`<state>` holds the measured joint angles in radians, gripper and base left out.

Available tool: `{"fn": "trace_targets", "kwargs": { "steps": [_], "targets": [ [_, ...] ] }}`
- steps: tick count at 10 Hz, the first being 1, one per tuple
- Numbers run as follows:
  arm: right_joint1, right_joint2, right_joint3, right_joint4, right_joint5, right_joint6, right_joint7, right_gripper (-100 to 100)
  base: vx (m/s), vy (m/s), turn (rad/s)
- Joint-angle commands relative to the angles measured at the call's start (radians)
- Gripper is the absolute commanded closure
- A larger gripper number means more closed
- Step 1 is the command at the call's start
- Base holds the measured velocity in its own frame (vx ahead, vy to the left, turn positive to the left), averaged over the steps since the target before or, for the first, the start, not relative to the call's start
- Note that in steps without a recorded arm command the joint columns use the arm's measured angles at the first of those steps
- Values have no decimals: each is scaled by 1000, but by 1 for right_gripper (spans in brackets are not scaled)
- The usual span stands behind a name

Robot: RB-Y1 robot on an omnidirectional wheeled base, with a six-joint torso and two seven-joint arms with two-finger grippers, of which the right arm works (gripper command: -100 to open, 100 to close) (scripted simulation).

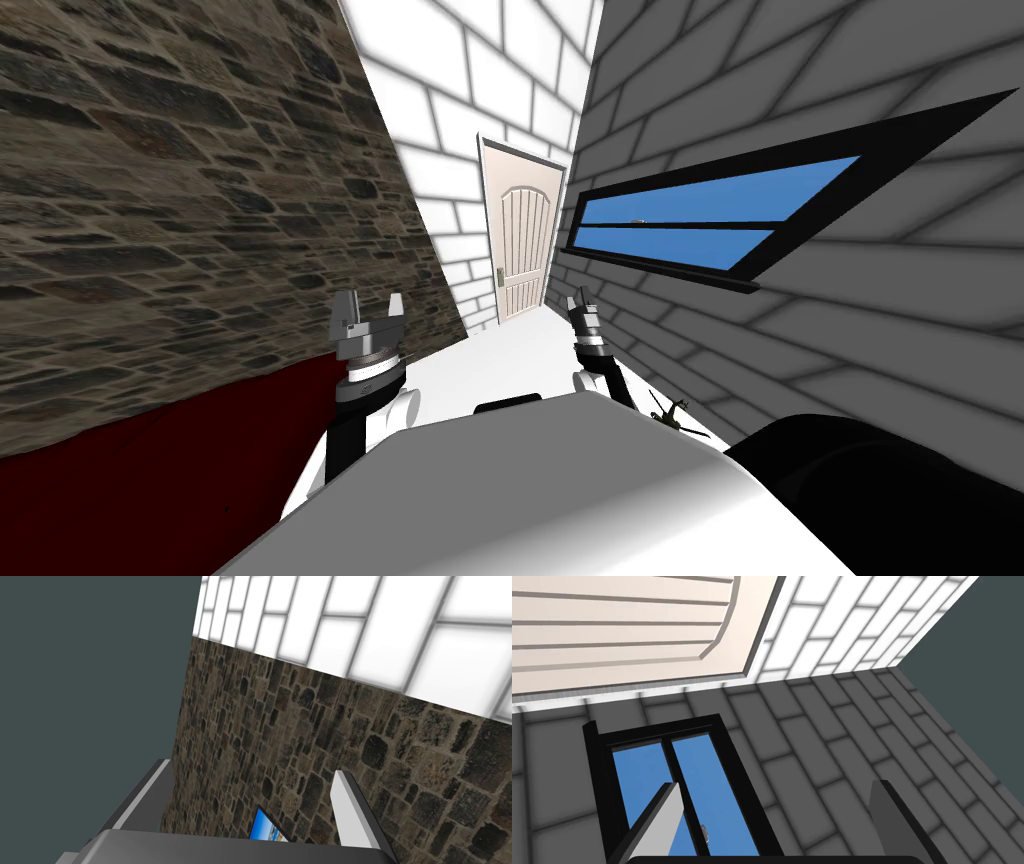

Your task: Pull the door open

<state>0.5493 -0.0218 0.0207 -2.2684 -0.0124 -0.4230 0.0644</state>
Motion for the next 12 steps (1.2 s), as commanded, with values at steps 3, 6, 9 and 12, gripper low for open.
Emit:
{"fn": "trace_targets", "kwargs": {
  "steps": [3, 6, 9, 12],
  "targets": [
    [-48, -18, 24, 72, -44, -2, -68, -100, 88, -12, 42],
    [-83, -30, 41, 124, -76, -4, -116, -100, 89, -13, 32],
    [-124, -44, 61, 185, -113, -6, -173, -100, 78, -12, 39],
    [-170, -58, 84, 254, -156, -8, -238, -100, 94, -15, 42]
  ]
}}
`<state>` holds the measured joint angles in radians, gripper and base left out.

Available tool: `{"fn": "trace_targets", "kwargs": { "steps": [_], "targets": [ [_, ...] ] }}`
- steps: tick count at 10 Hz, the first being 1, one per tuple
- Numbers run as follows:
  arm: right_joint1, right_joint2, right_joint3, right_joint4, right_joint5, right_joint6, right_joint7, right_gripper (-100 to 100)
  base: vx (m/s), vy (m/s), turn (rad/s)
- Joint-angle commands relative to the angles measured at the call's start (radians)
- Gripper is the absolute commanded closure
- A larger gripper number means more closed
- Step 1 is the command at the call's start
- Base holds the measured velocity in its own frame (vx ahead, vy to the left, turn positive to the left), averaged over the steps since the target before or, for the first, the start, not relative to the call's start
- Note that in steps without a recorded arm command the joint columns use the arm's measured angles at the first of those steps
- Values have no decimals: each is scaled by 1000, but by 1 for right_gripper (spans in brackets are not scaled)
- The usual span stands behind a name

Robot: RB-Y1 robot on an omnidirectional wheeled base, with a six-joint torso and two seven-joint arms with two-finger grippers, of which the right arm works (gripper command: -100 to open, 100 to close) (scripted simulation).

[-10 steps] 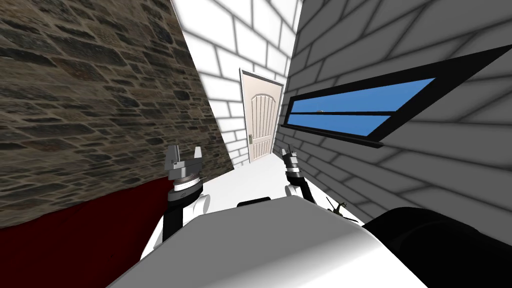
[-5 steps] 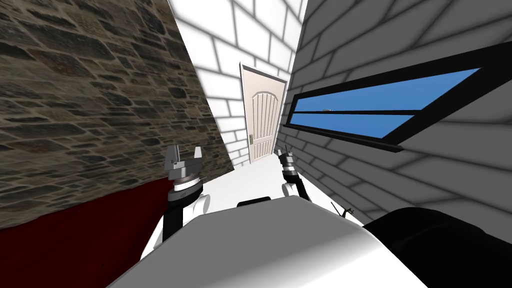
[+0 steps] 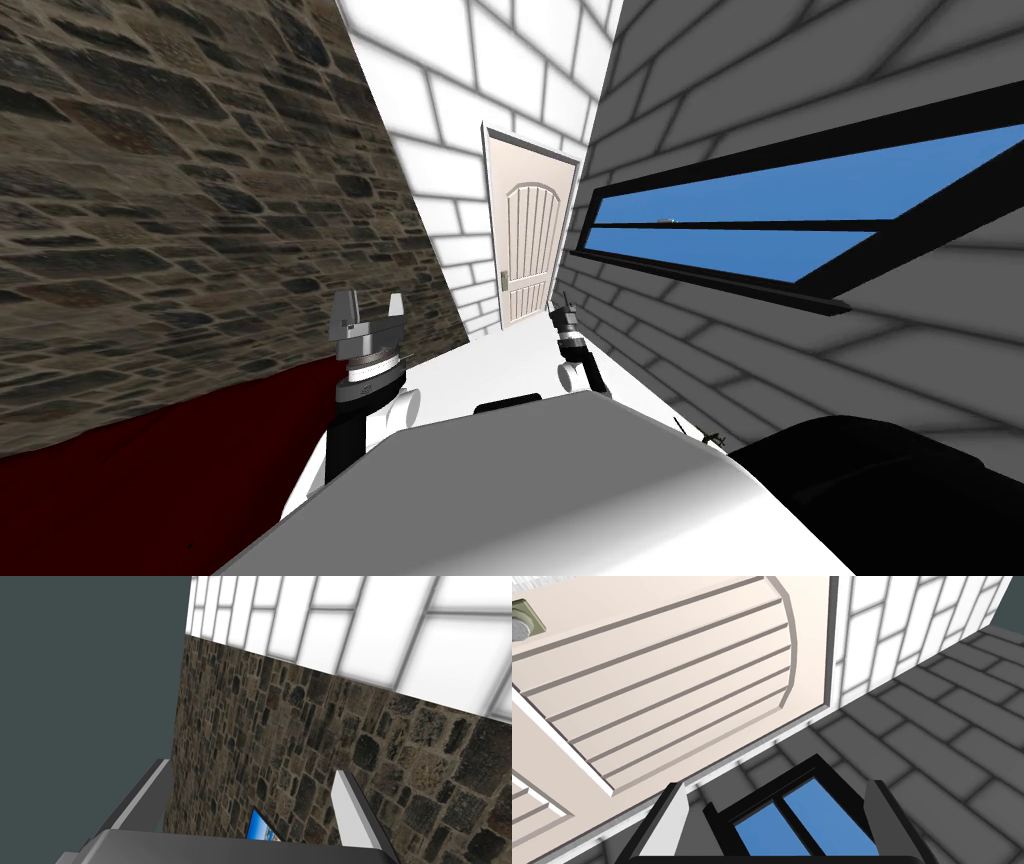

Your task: Pull the door open

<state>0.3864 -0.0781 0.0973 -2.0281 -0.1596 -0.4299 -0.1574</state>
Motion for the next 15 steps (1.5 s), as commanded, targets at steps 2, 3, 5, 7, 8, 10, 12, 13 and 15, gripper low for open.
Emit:
{"fn": "trace_targets", "kwargs": {
  "steps": [2, 3, 5, 7, 8, 10, 12, 13, 15],
  "targets": [
    [-41, -12, 25, 64, -40, -3, -64, -100, 95, -17, 47],
    [-58, -17, 33, 90, -55, -4, -87, -100, 88, -17, 42],
    [-96, -27, 52, 146, -89, -5, -140, -100, 94, -28, 54],
    [-133, -38, 70, 202, -124, -7, -192, -100, 102, -24, 54],
    [-153, -44, 80, 231, -142, -8, -220, -100, 110, -17, 55],
    [-193, -54, 100, 291, -178, -10, -276, -100, 99, -40, 56],
    [-234, -65, 120, 351, -215, -12, -332, -100, 95, -19, 49],
    [-254, -71, 130, 380, -234, -13, -360, -100, 91, -30, 62],
    [-295, -82, 150, 440, -272, -15, -418, -100, 96, -28, 57]
  ]
}}
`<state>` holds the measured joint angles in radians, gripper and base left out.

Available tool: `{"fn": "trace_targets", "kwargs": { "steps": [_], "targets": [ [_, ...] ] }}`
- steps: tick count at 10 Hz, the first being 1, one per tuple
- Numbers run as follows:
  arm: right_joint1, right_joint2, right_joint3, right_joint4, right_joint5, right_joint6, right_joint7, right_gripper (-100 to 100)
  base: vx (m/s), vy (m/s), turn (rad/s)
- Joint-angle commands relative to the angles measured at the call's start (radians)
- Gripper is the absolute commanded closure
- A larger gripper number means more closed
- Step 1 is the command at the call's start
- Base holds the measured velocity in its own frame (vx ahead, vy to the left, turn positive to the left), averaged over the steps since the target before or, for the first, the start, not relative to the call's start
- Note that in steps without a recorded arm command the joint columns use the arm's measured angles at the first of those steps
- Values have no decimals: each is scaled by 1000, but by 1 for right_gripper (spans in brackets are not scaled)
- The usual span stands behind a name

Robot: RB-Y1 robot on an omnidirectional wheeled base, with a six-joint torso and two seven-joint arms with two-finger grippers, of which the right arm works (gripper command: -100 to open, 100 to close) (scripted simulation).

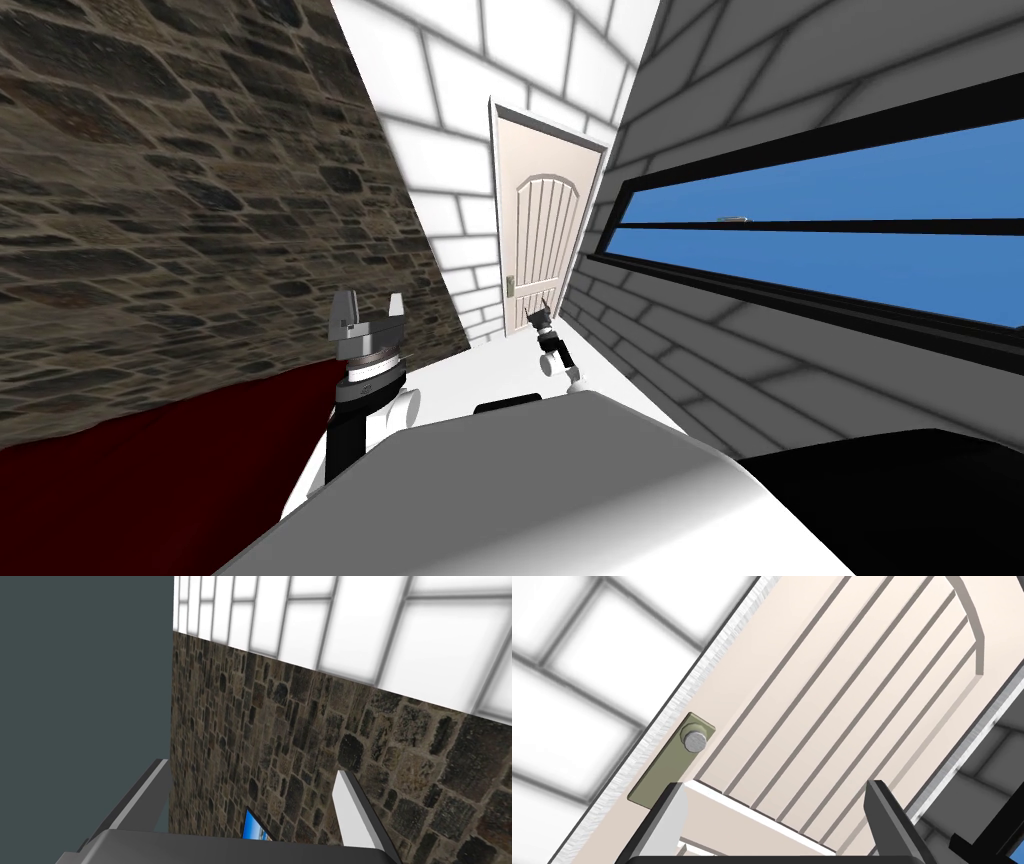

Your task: Pull the door open

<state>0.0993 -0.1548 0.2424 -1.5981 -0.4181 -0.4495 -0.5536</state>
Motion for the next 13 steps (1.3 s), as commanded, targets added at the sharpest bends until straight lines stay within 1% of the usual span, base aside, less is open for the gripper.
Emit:
{"fn": "trace_targets", "kwargs": {
  "steps": [1, 2, 3, 6, 10, 13],
  "targets": [
    [-29, -11, 15, 44, -32, 4, -50, -100, 100, -30, 61],
    [-49, -16, 26, 71, -51, 3, -78, -100, 101, -35, 51],
    [-49, -16, 26, 75, -51, 3, -80, -100, 60, -25, 18],
    [-110, -32, 56, 164, -107, 0, -165, -100, 61, -26, 53],
    [-189, -52, 95, 283, -178, -4, -275, -100, 104, -30, 52],
    [-245, -66, 123, 361, -230, -7, -354, -100, 94, -40, 52]
  ]
}}
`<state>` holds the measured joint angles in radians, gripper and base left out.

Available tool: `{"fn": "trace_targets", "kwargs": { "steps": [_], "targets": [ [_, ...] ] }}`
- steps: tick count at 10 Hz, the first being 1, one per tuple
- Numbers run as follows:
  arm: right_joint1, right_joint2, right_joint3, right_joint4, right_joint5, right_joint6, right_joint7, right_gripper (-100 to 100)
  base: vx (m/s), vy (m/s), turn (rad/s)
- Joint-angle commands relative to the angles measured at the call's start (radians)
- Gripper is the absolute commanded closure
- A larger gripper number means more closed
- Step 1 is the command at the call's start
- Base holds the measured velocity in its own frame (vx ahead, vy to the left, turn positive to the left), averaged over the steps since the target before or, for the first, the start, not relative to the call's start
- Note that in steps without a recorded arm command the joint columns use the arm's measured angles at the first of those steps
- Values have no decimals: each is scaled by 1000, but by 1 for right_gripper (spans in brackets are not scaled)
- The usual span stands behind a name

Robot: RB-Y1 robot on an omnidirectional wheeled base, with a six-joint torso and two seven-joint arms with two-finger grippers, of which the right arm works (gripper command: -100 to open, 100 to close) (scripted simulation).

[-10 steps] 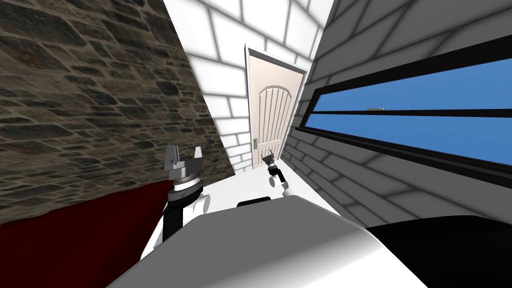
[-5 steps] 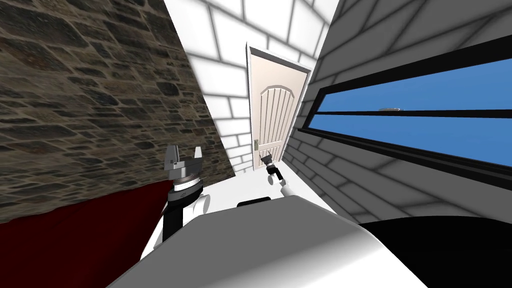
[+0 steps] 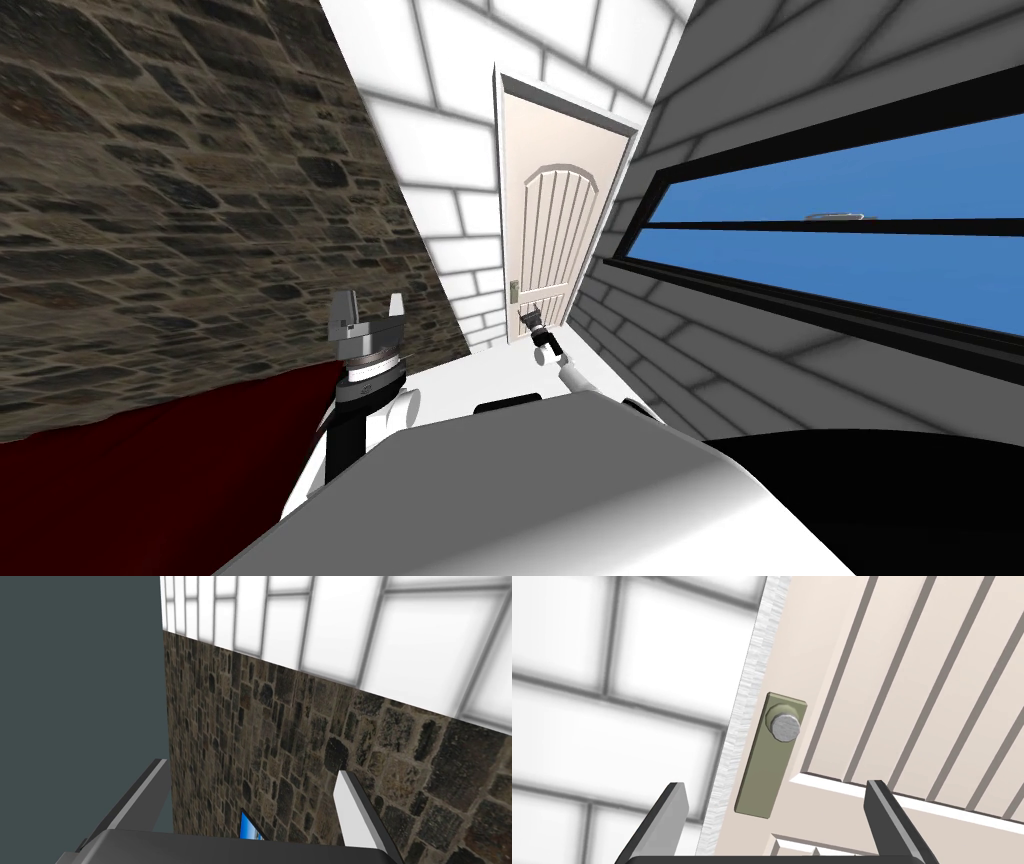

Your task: Pull the door open

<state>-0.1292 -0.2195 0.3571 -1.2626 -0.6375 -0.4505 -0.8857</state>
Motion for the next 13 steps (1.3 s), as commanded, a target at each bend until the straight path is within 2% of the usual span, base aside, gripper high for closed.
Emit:
{"fn": "trace_targets", "kwargs": {
  "steps": [1, 13],
  "targets": [
    [-17, -2, 8, 31, -10, -6, -22, -100, 60, -20, 23],
    [-206, -49, 102, 313, -183, -15, -286, -100, 86, -32, 42]
  ]
}}
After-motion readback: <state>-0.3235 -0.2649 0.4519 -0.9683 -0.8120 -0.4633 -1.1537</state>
